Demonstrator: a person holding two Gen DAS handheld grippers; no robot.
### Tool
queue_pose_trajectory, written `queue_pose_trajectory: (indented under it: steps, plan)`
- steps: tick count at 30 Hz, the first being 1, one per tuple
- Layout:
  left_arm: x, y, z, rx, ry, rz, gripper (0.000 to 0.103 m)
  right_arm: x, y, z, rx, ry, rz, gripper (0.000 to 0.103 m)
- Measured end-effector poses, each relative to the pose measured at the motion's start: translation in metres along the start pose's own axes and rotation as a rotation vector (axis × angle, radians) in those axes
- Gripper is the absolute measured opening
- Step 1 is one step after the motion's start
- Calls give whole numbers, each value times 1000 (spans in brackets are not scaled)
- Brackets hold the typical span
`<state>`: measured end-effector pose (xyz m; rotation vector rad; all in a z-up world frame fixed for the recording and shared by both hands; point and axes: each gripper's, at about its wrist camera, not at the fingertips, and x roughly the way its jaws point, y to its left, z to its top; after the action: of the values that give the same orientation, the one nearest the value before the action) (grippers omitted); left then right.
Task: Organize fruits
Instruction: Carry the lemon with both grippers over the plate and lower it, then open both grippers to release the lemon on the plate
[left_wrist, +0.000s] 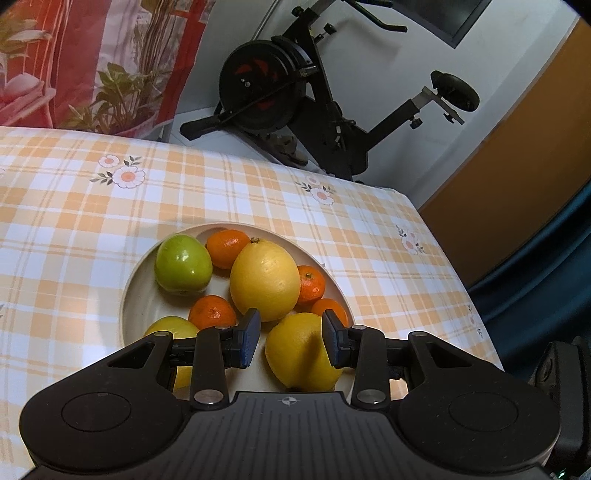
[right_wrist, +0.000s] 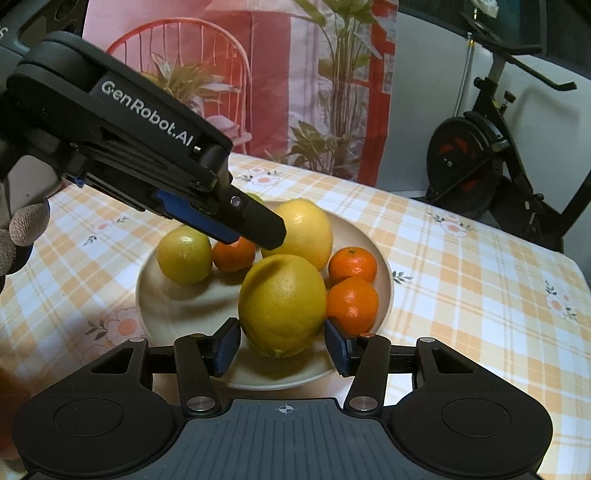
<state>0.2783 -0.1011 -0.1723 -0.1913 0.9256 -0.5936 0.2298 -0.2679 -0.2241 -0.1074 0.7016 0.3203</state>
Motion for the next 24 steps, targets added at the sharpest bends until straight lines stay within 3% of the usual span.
queue_pose_trajectory:
  steps: [13,24]
  plan:
    - [-45,-8,-18,71,-75,80,39,-54,0,-9,90,-100,9,48]
    - [-104,4,-63,112,-121,151,39,-84,30,-26,108,-115,28,48]
